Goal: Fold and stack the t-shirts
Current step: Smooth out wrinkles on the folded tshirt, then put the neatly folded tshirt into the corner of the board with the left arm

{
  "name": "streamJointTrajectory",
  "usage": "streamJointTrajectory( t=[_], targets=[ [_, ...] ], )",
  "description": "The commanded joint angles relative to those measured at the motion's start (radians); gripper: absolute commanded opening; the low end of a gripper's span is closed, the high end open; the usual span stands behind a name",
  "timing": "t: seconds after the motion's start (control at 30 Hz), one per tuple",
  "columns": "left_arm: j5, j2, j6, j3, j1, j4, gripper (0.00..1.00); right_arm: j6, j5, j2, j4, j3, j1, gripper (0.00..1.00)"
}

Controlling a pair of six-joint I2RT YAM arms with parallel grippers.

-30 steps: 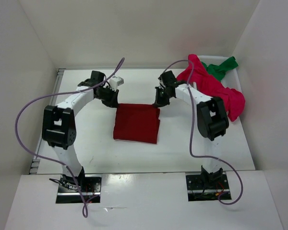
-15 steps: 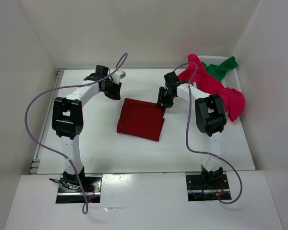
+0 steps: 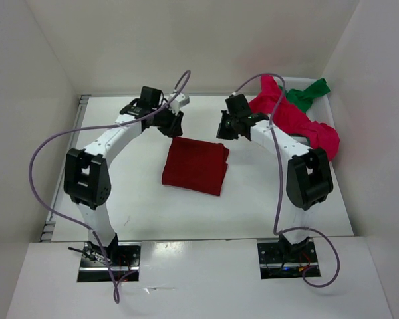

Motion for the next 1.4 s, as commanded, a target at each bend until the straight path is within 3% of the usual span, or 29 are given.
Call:
streamJointTrajectory(
  t=[0.0, 0.23, 0.47, 0.57, 0.73, 0.87, 1.07, 1.3, 1.37],
  targets=[
    [0.039, 0.153, 0.001, 0.027, 0.013, -0.031, 0.39, 0.029, -0.057, 0.110, 0.058, -0.040, 0.005, 0.00],
    [-0.057, 0.290, -0.025, 0.143, 0.022, -0.020, 0.39, 0.047, -0.049, 0.273, 0.079, 0.035, -0.017, 0.00],
    [-0.082, 0.359, -0.070, 0.177, 0.062, -0.031, 0.43, 0.023, -0.007, 0.296, 0.037, 0.110, -0.027, 0.00],
    [-0.010, 0.297, -0.070, 0.162, 0.071, -0.055, 0.56, -0.002, -0.006, 0.267, 0.017, 0.144, -0.027, 0.00],
    [0.096, 0.088, -0.079, 0.017, 0.091, -0.086, 0.73, -0.021, -0.006, 0.123, -0.003, 0.108, -0.027, 0.18],
    [0.150, 0.023, -0.053, -0.109, 0.101, -0.155, 0.99, -0.031, -0.017, -0.009, -0.025, 0.023, -0.018, 0.26],
    [0.171, 0.147, -0.022, -0.201, 0.101, -0.220, 0.99, -0.031, -0.008, -0.161, -0.057, -0.046, -0.018, 0.30],
    [0.194, 0.263, -0.022, -0.176, 0.064, -0.209, 0.99, -0.031, 0.026, -0.266, -0.100, -0.066, -0.018, 0.31],
    [0.194, 0.275, -0.022, -0.176, 0.044, -0.200, 0.94, -0.031, 0.036, -0.296, -0.120, -0.066, -0.018, 0.31]
  ],
)
